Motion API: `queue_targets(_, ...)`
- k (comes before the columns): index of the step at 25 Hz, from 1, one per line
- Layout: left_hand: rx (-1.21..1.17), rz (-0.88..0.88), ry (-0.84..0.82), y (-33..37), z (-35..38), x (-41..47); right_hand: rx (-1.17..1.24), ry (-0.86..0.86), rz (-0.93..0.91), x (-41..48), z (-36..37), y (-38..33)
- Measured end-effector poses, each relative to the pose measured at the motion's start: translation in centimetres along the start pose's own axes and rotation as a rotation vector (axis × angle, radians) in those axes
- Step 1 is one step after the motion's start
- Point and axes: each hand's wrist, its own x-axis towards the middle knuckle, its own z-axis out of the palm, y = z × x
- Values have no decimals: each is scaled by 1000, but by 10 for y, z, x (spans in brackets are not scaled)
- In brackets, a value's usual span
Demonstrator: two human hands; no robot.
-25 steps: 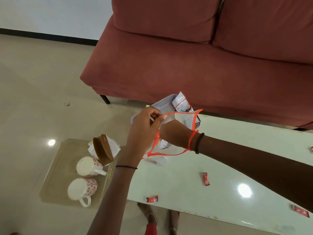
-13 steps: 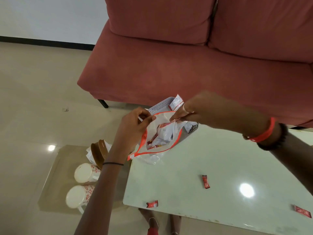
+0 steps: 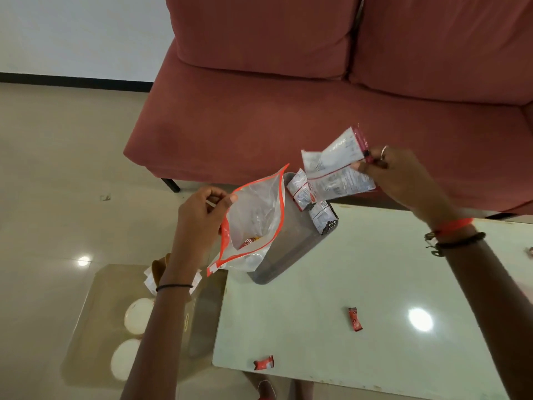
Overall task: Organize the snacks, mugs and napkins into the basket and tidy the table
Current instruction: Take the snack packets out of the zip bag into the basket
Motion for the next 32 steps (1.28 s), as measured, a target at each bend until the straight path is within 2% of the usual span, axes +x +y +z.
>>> queue_targets(2, -23, -9, 13, -1, -1, 7, -64, 31, 103, 22, 34, 43)
queue_targets(6, -7, 18, 17, -6, -2, 22, -226, -71, 337, 57, 109, 128)
queue_targets(11, -41, 27, -5, -14, -5, 41, -313, -158, 441, 82, 160, 180)
queue_targets(17, -25, 33, -6, -25, -6, 57, -338, -235, 466, 104, 182, 201)
queue_targets(25, -10, 42, -32, -29, -1, 60, -604, -6, 403, 105, 185, 197)
queue_targets(29, 2, 46, -28, -30, 0, 56, -715, 22, 385, 104, 180, 194)
queue_targets(32, 4, 42, -28, -29, 2, 51, -710, 15, 370, 100, 171, 182)
